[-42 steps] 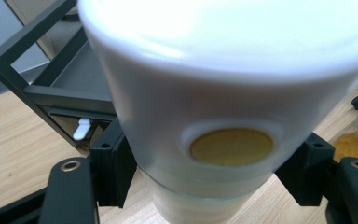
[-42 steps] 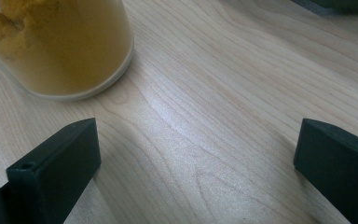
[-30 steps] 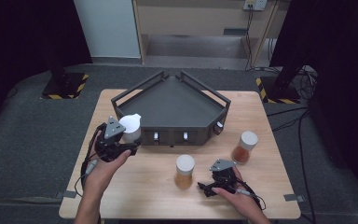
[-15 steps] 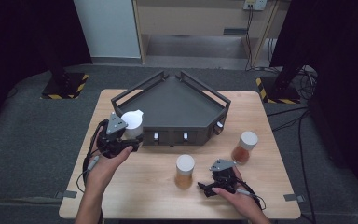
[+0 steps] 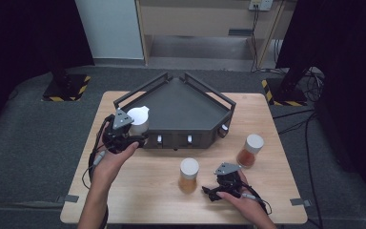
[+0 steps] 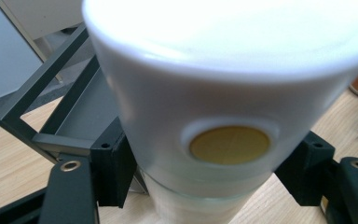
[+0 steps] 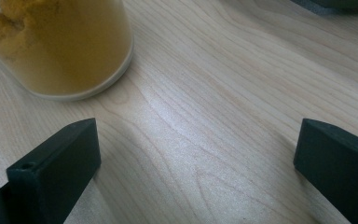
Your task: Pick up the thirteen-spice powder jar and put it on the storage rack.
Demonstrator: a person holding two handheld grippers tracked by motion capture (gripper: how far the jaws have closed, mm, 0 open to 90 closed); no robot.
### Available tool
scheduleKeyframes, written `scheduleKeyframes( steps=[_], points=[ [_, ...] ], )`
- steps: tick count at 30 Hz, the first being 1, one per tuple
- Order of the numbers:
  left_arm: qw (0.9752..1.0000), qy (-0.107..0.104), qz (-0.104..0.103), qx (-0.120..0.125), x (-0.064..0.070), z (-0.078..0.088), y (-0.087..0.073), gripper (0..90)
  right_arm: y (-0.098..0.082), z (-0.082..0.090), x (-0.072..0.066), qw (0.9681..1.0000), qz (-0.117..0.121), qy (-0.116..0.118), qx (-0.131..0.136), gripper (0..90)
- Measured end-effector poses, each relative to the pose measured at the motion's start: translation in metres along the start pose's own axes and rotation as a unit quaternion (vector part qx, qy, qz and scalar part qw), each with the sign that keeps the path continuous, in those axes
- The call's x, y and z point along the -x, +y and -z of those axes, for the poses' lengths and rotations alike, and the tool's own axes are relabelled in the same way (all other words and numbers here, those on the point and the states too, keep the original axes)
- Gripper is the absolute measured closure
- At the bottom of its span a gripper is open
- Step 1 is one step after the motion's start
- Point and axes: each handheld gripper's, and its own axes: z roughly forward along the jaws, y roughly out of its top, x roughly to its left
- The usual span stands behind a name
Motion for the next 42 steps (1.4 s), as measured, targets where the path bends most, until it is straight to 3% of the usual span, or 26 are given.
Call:
scheduleKeyframes(
  steps=[26, 36, 42],
  points=[
    [0.9999, 0.007, 0.009, 0.006, -0.024, -0.025, 0.019, 29.2, 0.000, 0.000, 0.000, 1.0000, -0.001, 0.000, 0.000, 0.6],
    [0.9999, 0.009, 0.009, 0.009, -0.028, -0.040, 0.030, 29.2, 0.000, 0.000, 0.000, 1.0000, -0.001, 0.000, 0.001, 0.6],
    [0.9997, 0.010, 0.020, 0.010, -0.030, -0.051, 0.034, 29.2, 0.000, 0.000, 0.000, 1.0000, 0.000, 0.000, 0.000, 0.6]
  ],
)
